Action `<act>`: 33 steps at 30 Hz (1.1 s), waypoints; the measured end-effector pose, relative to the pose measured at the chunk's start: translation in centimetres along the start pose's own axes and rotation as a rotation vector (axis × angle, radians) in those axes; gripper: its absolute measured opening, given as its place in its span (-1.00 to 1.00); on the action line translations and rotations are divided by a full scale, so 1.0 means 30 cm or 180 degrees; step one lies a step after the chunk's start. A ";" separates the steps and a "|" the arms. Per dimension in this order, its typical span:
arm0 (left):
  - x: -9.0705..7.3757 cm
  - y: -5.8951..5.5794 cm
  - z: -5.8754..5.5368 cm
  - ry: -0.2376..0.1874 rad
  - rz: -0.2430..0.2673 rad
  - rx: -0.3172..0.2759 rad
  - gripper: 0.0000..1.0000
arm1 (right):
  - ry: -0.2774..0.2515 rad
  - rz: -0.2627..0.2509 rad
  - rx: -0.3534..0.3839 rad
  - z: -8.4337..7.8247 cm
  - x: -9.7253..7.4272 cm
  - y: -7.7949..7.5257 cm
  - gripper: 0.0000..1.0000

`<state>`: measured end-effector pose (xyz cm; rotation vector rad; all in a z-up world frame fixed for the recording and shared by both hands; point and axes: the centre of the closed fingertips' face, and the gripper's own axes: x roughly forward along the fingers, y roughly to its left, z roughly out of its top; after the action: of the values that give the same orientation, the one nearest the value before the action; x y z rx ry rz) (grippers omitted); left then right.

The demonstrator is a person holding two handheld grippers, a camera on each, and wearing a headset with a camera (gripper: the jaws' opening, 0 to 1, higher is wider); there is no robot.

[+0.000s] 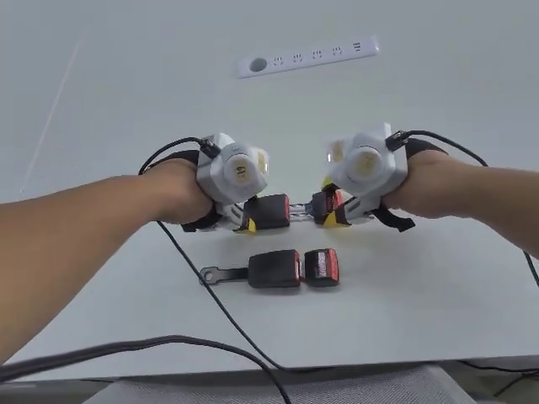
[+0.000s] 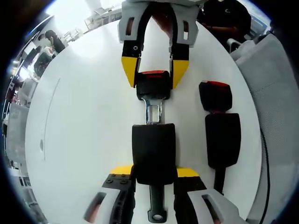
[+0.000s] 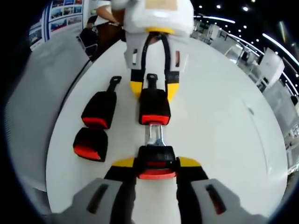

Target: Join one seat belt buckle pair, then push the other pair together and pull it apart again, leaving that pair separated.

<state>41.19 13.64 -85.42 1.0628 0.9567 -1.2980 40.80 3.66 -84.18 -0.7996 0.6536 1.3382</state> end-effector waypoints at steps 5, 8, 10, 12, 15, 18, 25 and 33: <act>0.000 0.001 0.001 0.0037 -0.0010 0.0010 -0.37 | 0.0100 -0.0012 0.0014 -0.075 -0.061 0.009 -0.36; 0.001 0.004 -0.001 0.0046 -0.0001 -0.0006 -0.37 | 0.0155 -0.0036 0.0048 -0.124 -0.091 0.002 -0.36; 0.003 0.006 -0.004 0.0048 0.0018 -0.0020 -0.37 | 0.0197 -0.0043 0.0049 -0.153 -0.116 0.006 -0.36; 0.001 0.004 -0.003 0.0051 0.0033 -0.0035 -0.37 | 0.0261 -0.0057 0.0028 -0.186 -0.139 0.009 -0.36; -0.002 0.003 -0.003 0.0058 0.0054 -0.0093 -0.36 | 0.0313 -0.0088 0.0052 -0.225 -0.168 0.008 -0.35; -0.003 0.003 -0.003 0.0052 0.0065 -0.0103 -0.36 | 0.0389 -0.0125 0.0058 -0.266 -0.195 0.006 -0.35; -0.005 0.006 -0.006 0.0025 0.0099 -0.0166 -0.35 | 0.0587 -0.0218 0.0070 -0.353 -0.248 -0.002 -0.34; -0.016 0.005 -0.007 -0.0013 0.0248 -0.0257 -0.33 | 0.0531 -0.0592 0.0245 -0.370 -0.291 -0.034 -0.04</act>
<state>41.31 13.97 -85.02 1.0249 0.9478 -1.1877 41.06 -10.50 -83.50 -0.8936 0.7387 1.0796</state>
